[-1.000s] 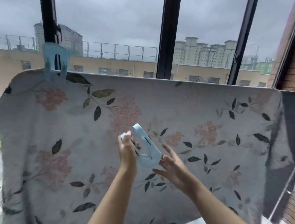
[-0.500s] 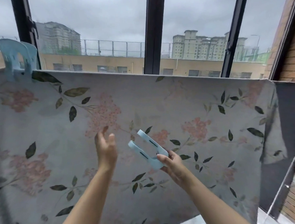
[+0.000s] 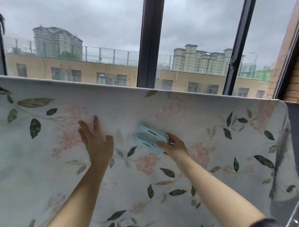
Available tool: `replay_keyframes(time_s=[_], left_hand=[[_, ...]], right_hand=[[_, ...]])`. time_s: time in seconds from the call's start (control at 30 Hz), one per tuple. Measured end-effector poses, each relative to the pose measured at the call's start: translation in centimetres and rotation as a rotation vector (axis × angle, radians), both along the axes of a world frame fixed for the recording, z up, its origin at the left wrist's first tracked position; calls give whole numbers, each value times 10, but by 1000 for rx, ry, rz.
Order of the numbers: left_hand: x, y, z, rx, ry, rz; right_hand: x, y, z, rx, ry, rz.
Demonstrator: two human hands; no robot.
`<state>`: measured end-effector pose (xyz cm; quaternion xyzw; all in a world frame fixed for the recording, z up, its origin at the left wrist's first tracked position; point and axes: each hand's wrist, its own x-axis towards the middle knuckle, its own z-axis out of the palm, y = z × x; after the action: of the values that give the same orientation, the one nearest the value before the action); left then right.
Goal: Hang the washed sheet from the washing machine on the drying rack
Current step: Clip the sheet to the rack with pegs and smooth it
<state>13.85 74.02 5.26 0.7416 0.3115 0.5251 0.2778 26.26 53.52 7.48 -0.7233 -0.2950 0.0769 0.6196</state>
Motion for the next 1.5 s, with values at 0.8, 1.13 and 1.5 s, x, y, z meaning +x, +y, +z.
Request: replay_keyframes(time_s=[0.8,1.13,1.5], left_hand=[[341,-278,-60,15,340,-527],[394,-361,-37,141,419,-562],[393,-398,56,719,167,-460]], right_hand=[[343,-304,-36,-48,106,-572],[396,-384,-31,-3,-22,-583],[378,-440,3,122,-336,-776]])
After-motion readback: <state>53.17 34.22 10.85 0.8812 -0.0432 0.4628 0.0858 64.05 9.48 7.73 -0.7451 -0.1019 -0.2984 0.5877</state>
